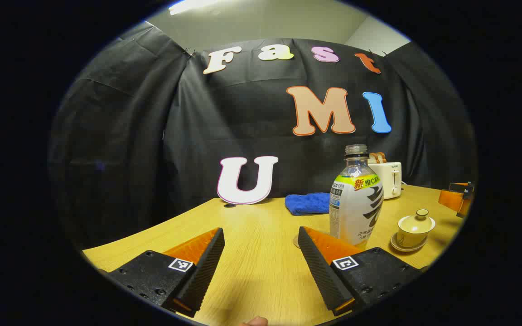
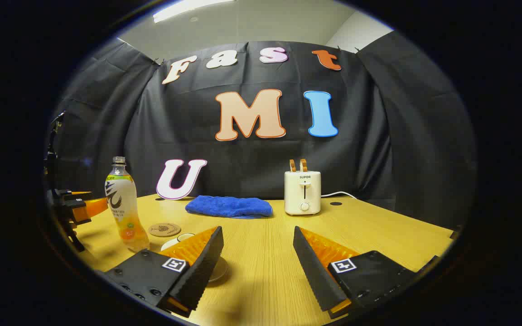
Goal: Open the teacup lid with one hand, grasp the water bottle and pour water into the teacup with the other hand; after pouring, place the water bottle on the coaster and then close the teacup lid.
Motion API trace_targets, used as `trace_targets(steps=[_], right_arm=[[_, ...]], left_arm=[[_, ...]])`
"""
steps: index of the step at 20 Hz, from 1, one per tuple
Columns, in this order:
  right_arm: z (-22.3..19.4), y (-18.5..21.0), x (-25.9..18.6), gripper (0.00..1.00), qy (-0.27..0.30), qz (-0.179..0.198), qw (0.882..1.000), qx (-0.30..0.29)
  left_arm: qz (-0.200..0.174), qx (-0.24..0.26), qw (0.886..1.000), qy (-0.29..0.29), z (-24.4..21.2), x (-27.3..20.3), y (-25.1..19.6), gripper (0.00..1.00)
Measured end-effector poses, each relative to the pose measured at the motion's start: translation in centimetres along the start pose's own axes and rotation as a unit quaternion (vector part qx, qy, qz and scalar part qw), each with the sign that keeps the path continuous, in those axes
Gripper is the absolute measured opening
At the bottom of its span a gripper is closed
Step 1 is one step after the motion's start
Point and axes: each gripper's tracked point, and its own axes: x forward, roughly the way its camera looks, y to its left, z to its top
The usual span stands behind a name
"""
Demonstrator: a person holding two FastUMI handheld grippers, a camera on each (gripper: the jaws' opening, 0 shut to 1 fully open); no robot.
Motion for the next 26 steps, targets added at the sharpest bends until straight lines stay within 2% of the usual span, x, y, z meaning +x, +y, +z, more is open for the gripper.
trace_targets(steps=[24,25,26], right_arm=[[0.01,-0.06,-0.02,1.00,-0.001,-0.003,1.000,0.000],[-0.03,-0.03,-0.01,0.96,-0.001,-0.002,1.000,0.000],[0.05,0.08,0.03,0.99,-0.001,0.001,1.000,0.000]], left_arm=[[0.007,-0.002,1.000,-0.001,-0.11,0.04,0.26,0.95],[0.007,-0.002,1.000,-0.001,-0.20,0.08,0.27,0.95],[0.007,-0.002,1.000,-0.001,-0.16,0.13,0.29,0.95]])
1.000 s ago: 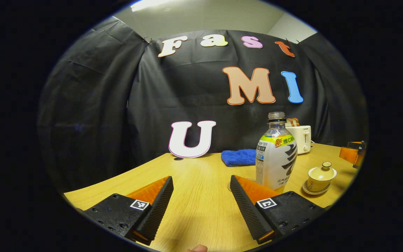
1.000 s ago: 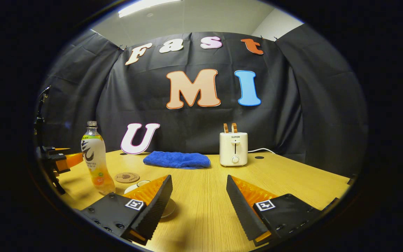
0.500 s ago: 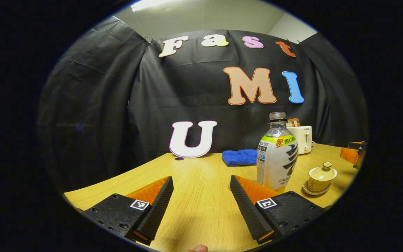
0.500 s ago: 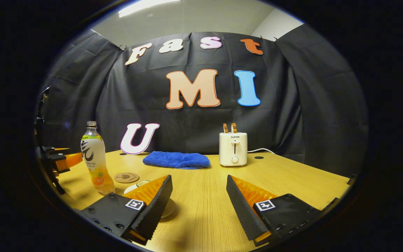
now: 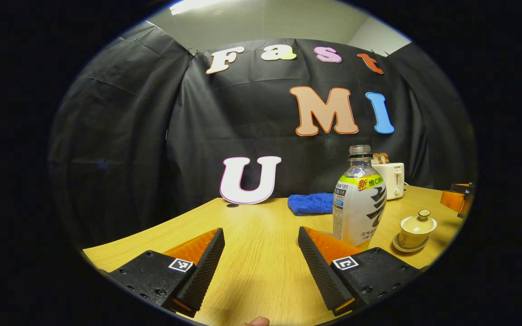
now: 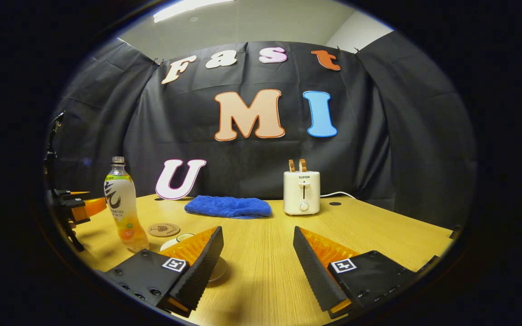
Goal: Open the teacup lid with one hand, grasp the water bottle and pour water into the teacup with the other hand; after pouring, place the water bottle on the coaster and then close the teacup lid.
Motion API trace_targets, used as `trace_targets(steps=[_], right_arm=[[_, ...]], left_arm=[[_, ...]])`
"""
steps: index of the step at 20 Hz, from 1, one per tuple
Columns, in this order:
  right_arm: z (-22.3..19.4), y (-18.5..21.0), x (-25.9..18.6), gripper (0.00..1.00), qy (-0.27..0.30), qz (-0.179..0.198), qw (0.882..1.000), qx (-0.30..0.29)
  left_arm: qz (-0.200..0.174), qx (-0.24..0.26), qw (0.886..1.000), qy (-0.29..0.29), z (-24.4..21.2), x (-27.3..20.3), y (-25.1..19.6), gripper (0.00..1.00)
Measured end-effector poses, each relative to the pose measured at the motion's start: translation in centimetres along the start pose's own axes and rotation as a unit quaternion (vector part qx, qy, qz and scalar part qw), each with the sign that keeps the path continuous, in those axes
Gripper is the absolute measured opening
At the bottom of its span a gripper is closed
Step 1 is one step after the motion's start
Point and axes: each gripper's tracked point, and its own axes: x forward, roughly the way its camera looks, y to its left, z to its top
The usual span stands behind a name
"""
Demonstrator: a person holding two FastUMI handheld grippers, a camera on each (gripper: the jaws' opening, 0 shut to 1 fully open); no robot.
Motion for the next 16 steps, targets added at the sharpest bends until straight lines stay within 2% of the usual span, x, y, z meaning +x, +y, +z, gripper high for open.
trace_targets(steps=[1,2,7,8,10,12,14,15,16], right_arm=[[-0.2,0.2,0.1,1.00,0.001,0.005,1.000,0.001],[-0.1,0.3,0.2,0.96,0.002,0.010,1.000,0.001],[0.4,2.0,0.2,0.98,0.007,0.043,0.999,0.009],[1.0,2.4,0.2,1.00,0.002,0.048,0.999,0.005],[1.4,3.4,0.4,0.96,0.002,0.063,0.998,-0.009],[1.2,5.1,0.6,0.99,0.008,0.084,0.996,-0.018],[1.5,6.1,0.6,0.96,0.010,0.096,0.995,-0.029],[1.5,6.6,0.5,0.99,0.010,0.101,0.994,-0.034],[1.7,7.1,0.6,0.96,0.010,0.106,0.994,-0.035]], left_arm=[[0.000,0.000,1.000,0.000,0.0,0.0,0.0,0.95],[0.000,0.000,1.000,0.000,0.0,-0.1,0.0,0.95],[-0.001,0.001,1.000,0.000,-0.1,0.0,-0.1,0.95],[-0.002,0.000,1.000,0.001,-0.1,0.0,-0.2,0.95],[-0.002,-0.003,1.000,0.000,-0.1,0.0,0.0,0.95],[0.000,-0.010,1.000,0.001,0.0,0.0,0.2,0.95],[0.001,-0.010,1.000,0.002,-0.2,0.0,0.1,0.95],[0.001,-0.010,1.000,0.001,-0.1,0.0,0.1,0.96],[0.001,-0.010,1.000,0.002,-0.2,0.0,0.1,0.95]])
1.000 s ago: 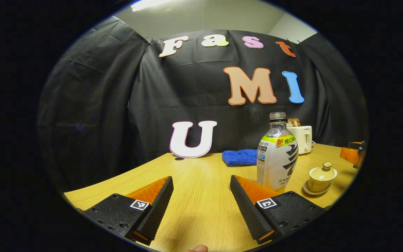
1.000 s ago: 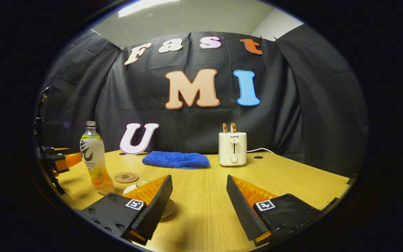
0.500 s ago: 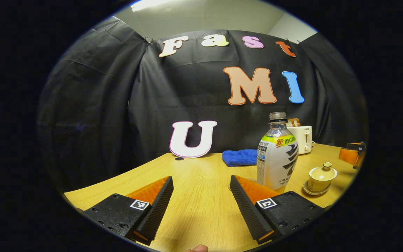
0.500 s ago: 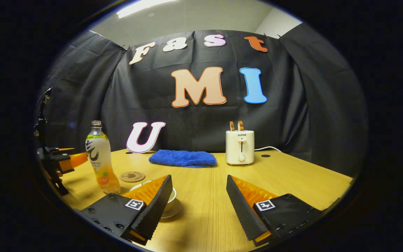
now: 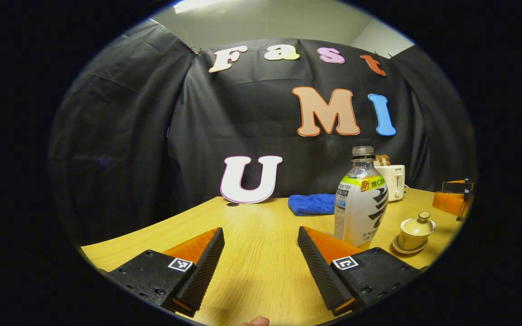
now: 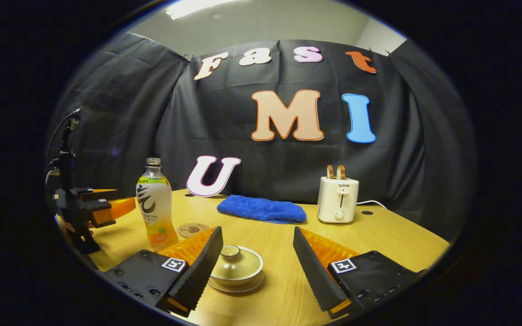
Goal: Open the teacup lid with one hand, grasp the water bottle and pour water into the teacup with the other hand; after pouring, place the water bottle on the coaster and then close the teacup lid.
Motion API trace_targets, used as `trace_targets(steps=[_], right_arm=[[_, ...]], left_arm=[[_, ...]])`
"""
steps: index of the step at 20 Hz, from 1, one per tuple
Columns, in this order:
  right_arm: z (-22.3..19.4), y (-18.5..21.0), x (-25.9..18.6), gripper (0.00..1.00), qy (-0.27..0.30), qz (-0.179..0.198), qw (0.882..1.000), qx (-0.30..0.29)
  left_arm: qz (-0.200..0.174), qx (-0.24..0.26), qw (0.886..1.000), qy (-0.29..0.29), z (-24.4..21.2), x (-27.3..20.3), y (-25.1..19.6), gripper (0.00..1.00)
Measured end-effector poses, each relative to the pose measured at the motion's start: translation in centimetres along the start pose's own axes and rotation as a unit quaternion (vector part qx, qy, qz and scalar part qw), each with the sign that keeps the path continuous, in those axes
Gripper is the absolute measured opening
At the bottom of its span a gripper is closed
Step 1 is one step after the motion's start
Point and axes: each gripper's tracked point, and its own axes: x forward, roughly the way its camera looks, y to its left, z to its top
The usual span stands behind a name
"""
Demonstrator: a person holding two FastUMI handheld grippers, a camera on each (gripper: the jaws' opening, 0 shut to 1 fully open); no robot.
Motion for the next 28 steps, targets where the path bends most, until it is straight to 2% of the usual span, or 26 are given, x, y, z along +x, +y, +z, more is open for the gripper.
trace_targets(steps=[1,2,5,6,7,11,14,18,20,23,25,27,28], right_arm=[[0.1,0.4,0.3,0.96,0.002,0.004,1.000,-0.001],[0.0,0.9,0.6,1.00,0.005,0.009,1.000,-0.001],[-0.3,1.9,1.1,0.99,0.016,0.020,1.000,-0.008],[-0.5,2.2,1.2,0.96,0.021,0.023,0.999,-0.011],[-0.8,2.4,1.3,0.99,0.027,0.025,0.999,-0.014],[-2.5,3.2,1.8,0.97,0.053,0.033,0.998,-0.021],[-3.4,3.7,2.0,0.91,0.072,0.040,0.996,-0.019],[-4.2,3.8,2.2,0.75,0.082,0.039,0.996,-0.025],[-4.0,3.6,1.9,0.72,0.085,0.034,0.995,-0.031],[-4.3,3.6,2.3,0.57,0.084,0.032,0.996,-0.031],[-4.5,3.9,2.5,0.58,0.083,0.035,0.996,-0.028],[-4.4,3.7,2.3,0.36,0.082,0.031,0.996,-0.027],[-4.4,3.8,2.4,0.37,0.080,0.032,0.996,-0.026]], left_arm=[[0.000,0.000,1.000,-0.001,0.0,-0.1,0.0,0.95],[0.000,0.000,1.000,0.000,0.1,-0.1,0.0,0.95],[-0.001,0.000,1.000,-0.001,0.0,-0.1,0.0,0.95],[-0.001,0.000,1.000,-0.001,0.0,0.0,-0.1,0.95],[-0.001,0.000,1.000,-0.001,-0.1,0.0,-0.1,0.95],[-0.002,0.000,1.000,-0.001,-0.1,0.0,-0.1,0.95],[-0.004,-0.001,1.000,-0.001,0.0,0.0,-0.2,0.95],[-0.004,0.000,1.000,-0.001,0.0,0.0,-0.2,0.95],[-0.004,-0.001,1.000,-0.001,-0.1,0.0,-0.2,0.95],[-0.005,-0.001,1.000,-0.001,-0.1,0.0,-0.2,0.95],[-0.005,-0.001,1.000,-0.001,-0.1,0.0,-0.2,0.95],[-0.005,-0.001,1.000,-0.001,-0.1,0.0,-0.2,0.95],[-0.005,-0.001,1.000,-0.001,-0.1,0.0,-0.2,0.95]])
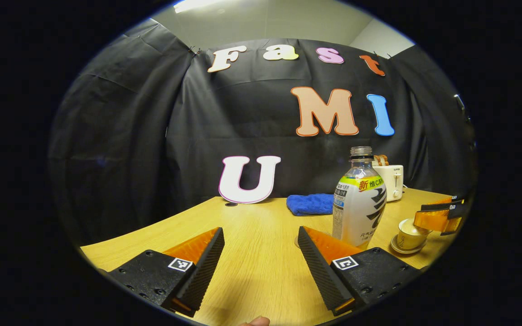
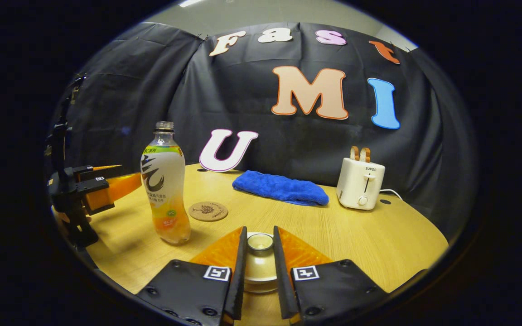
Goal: Open the teacup lid with one hand, grasp the water bottle and pour water into the teacup with the other hand; after pouring, place the water bottle on the coaster and then close the teacup lid.
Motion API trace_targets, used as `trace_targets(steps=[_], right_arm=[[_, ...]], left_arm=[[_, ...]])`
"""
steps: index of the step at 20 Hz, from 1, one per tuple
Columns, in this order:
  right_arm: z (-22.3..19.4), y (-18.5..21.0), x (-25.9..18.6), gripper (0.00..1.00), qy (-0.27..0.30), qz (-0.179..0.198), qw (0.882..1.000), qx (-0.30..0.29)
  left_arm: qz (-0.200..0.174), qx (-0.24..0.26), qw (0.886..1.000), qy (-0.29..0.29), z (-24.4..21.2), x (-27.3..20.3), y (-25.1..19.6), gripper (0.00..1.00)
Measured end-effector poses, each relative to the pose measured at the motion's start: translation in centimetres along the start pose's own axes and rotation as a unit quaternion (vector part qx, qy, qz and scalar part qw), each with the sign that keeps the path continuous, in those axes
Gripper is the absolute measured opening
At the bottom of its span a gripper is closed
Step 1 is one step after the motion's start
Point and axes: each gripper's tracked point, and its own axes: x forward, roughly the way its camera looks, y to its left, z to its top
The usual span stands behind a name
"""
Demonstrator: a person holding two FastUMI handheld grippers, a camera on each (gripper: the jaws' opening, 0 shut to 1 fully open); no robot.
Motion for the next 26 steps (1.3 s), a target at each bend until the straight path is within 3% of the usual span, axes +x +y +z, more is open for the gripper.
trace_targets(steps=[5,15,26], right_arm=[[0.0,0.2,-0.2,0.30,-0.001,0.003,1.000,-0.011],[1.4,-0.5,-0.7,0.30,-0.030,0.004,1.000,0.007],[3.2,-6.3,-3.1,0.32,-0.058,-0.042,0.996,0.050]], left_arm=[[0.000,0.000,1.000,0.000,-0.1,0.1,0.0,0.95],[0.003,0.000,1.000,0.001,-0.1,0.0,0.1,0.95],[-0.042,-0.002,0.999,0.001,0.1,-0.7,-2.0,0.95]])
